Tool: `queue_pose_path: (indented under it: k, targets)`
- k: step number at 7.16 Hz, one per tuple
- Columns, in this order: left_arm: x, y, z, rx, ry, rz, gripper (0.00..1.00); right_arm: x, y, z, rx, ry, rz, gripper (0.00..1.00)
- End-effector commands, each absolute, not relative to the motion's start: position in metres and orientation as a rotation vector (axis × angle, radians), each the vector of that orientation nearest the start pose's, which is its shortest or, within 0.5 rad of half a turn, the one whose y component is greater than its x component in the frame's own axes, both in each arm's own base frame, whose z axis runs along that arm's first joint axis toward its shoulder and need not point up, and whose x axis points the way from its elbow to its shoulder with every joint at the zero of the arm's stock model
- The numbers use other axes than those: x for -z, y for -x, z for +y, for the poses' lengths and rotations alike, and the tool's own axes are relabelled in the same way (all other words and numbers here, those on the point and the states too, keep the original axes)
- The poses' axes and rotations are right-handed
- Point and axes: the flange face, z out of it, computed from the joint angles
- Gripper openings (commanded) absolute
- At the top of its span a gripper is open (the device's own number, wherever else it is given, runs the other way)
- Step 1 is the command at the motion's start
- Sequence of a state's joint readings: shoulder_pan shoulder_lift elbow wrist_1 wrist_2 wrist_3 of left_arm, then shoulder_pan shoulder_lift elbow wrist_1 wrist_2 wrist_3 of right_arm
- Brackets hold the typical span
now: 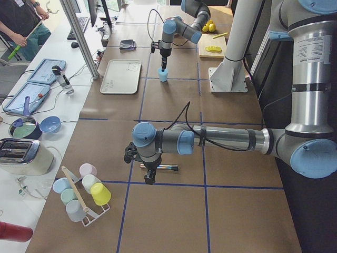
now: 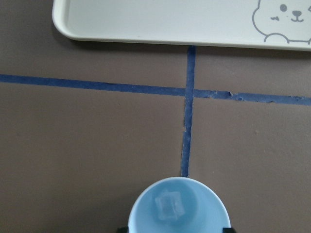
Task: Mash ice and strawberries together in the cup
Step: 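Lower the right gripper into the cup and release the ice cube, then move the empty right gripper back over the pink bowl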
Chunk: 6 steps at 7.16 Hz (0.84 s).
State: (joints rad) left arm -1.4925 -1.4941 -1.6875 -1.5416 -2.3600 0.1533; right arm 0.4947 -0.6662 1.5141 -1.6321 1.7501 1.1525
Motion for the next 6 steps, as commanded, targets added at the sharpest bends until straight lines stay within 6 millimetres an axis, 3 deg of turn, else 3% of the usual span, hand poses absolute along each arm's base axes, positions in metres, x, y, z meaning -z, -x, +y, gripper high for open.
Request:
queue_pose_path:
  k: [1, 3, 4, 6]
  targets:
    - [-0.64, 0.027, -0.463, -0.224, -0.04, 0.789, 1.0, -0.127, 0.589, -0.449, 0.008, -0.197, -0.783, 0.99]
    - [-0.64, 0.026, -0.463, -0.223, -0.038, 0.791, 1.0, -0.144, 0.554, -0.477, -0.001, -0.197, -0.774, 0.99]
    - [-0.642, 0.027, -0.463, -0.222, -0.036, 0.789, 1.0, -0.172, 0.507, -0.487, 0.058, -0.206, -0.785, 0.99]
    - [-0.642, 0.027, -0.463, -0.222, -0.036, 0.789, 1.0, -0.238, 0.393, -0.482, 0.157, -0.233, -0.8, 0.98]
